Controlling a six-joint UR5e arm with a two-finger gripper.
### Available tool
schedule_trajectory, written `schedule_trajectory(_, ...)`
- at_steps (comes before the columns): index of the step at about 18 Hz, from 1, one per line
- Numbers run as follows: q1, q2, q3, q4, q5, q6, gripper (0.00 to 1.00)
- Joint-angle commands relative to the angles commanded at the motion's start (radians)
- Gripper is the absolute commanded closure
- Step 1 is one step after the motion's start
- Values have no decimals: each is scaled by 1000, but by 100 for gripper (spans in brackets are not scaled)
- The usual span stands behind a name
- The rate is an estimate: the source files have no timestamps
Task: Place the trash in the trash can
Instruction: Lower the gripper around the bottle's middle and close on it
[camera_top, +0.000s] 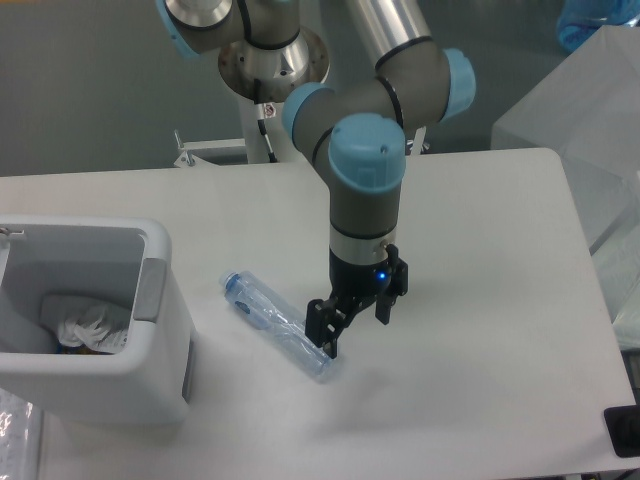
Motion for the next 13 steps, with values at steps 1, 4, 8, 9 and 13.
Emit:
schedule_trajectory(1, -2, -11, 0, 0, 5, 0, 0)
schedule_trajectory(4, -18, -37, -2, 0, 17, 2, 0)
schedule_trajectory(8, -43, -51, -3, 2, 66, 3, 0)
schedule_trajectory(9, -45, -52, -2, 5, 66, 0, 0)
schedule_trajectory(13, -46, -77, -2, 2, 69, -35, 0)
